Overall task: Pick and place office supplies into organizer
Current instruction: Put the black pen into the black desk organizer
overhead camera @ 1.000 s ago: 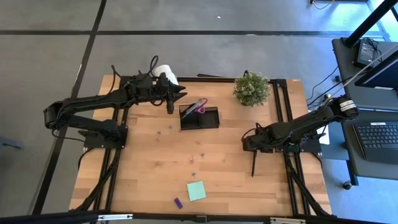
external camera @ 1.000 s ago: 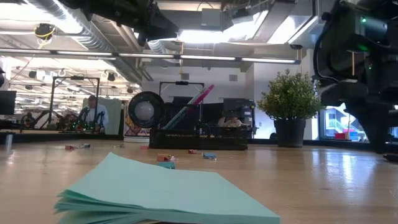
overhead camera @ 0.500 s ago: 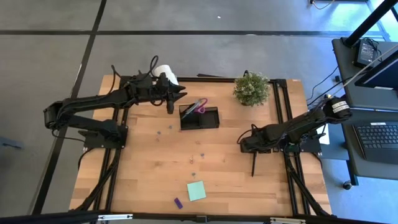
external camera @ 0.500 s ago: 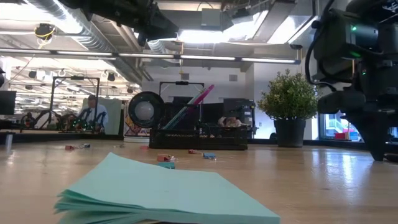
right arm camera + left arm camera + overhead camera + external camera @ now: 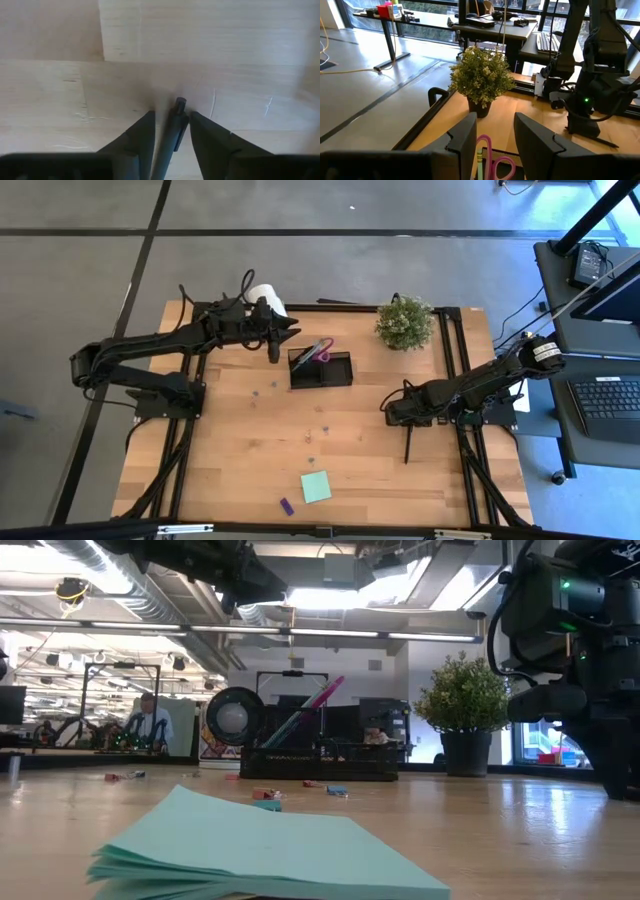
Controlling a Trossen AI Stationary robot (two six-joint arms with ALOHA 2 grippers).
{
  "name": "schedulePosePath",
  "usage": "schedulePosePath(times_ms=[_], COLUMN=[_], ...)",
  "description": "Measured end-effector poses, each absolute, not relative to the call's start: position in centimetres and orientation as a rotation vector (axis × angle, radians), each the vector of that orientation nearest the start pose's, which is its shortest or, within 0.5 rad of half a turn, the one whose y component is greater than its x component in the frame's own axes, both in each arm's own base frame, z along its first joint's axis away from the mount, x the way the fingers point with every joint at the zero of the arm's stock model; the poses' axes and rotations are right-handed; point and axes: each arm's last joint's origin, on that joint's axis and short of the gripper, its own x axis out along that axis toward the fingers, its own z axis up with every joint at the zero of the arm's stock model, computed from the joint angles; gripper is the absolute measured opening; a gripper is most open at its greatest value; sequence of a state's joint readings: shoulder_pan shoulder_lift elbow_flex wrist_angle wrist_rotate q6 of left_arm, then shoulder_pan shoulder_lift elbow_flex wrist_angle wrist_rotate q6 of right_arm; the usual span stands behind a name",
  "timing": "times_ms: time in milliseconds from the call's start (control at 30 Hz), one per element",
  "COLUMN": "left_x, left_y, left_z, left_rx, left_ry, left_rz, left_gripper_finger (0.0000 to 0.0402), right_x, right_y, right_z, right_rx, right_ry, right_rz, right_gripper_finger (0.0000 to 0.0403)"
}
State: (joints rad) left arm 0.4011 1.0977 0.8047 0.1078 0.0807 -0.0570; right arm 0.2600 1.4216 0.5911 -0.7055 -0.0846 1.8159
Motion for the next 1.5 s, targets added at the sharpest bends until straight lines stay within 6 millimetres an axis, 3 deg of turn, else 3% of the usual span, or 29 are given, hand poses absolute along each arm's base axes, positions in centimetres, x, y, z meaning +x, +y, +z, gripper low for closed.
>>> schedulePosePath(times_ms=[767,1500], left_x=[22.79,22.79], left_y=[9.42,9.42], left_z=[30.74,30.74], left_rx=[-0.101,-0.101], left_ry=[0.172,0.172], left_rz=[0.327,0.327], left_gripper_finger=[0.0125,0.0125], right_x=[18.58,19.16], right_y=[5.16,5.19], right_z=[12.74,13.49], right_rx=[1.199,1.093], right_ry=[1.293,1.299], right_rz=[-1.103,-1.045], right_gripper_finger=[0.0062,0.0058])
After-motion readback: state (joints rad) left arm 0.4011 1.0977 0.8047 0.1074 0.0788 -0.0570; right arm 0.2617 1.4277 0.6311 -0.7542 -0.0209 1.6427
